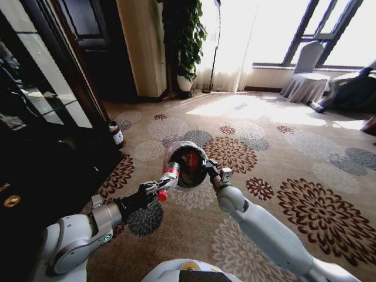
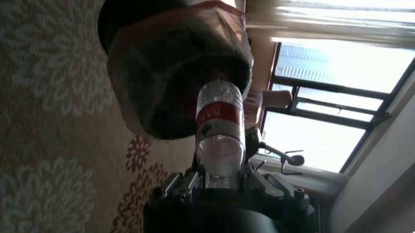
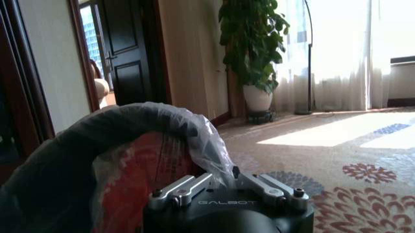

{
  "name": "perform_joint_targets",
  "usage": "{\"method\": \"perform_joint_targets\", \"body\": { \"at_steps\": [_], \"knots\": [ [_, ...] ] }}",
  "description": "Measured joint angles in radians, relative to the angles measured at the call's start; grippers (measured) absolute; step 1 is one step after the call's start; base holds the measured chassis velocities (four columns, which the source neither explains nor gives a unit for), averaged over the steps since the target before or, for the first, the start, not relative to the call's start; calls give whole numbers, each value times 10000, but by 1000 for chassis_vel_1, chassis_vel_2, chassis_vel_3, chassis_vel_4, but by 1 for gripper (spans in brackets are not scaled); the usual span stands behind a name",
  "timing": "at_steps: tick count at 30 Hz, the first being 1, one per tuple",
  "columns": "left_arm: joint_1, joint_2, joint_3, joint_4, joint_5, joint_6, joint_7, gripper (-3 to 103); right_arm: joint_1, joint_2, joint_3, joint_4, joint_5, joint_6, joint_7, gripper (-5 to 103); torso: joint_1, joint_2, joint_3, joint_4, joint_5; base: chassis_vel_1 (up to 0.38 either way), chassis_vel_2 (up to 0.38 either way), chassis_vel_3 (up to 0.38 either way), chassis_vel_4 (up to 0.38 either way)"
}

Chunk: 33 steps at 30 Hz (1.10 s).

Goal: Pick up the trash from the ground and place it into the trash bin.

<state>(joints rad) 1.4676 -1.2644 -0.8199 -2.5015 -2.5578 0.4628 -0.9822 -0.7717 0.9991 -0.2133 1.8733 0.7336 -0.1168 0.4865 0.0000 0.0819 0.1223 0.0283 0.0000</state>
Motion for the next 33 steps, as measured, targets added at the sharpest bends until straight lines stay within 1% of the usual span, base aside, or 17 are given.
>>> {"method": "perform_joint_targets", "body": {
  "at_steps": [3,7,10,15,20,23,25,26,27,28,31,33],
  "knots": [
    [-431,59,136,2,201,-5,211,28,0,0,0,0,0,0,0,0,0,0,0,-1,0,0,0,0,0],
    [-789,54,218,126,523,-87,304,28,0,0,0,0,0,0,0,0,0,0,0,-1,2,0,0,0,0],
    [-1075,41,376,612,836,-157,307,28,0,0,0,0,0,0,0,0,0,0,0,-1,-1,0,0,0,0],
    [-1029,-15,631,867,1146,-152,306,28,0,0,0,0,0,0,0,0,0,0,0,-1,0,0,0,0,0],
    [-897,-258,1220,1155,1605,-58,423,28,0,0,0,0,0,0,0,0,0,0,0,0,0,0,0,0,0],
    [-1134,-447,1533,1684,2032,-53,666,28,0,0,0,0,0,0,-1,0,0,0,0,-2,-1,0,0,0,0],
    [-1192,-468,1551,1778,2082,-48,718,28,0,-1,0,0,0,0,2,0,0,0,0,0,0,0,0,0,0],
    [-1468,-506,1497,2271,2224,-55,833,28,0,0,0,0,0,0,-4,0,0,0,0,-1,3,0,0,0,0],
    [-1695,-529,1448,2612,2241,-46,878,28,0,4,-2,2,1,0,-12,0,0,0,0,-1,-4,0,0,0,0],
    [-1695,-529,1448,2612,2241,-46,878,28,0,4,-2,2,1,0,-12,0,0,0,0,-1,-4,0,0,0,0],
    [-2271,-602,1309,3383,2260,-45,949,28,0,9,-5,1,1,-1,-14,0,1,0,0,-1,-2,0,0,0,0],
    [-2432,-654,1254,3552,2280,-52,959,28,0,9,-5,1,1,-1,-11,0,1,0,1,-2,-2,0,0,0,0]
  ]
}}
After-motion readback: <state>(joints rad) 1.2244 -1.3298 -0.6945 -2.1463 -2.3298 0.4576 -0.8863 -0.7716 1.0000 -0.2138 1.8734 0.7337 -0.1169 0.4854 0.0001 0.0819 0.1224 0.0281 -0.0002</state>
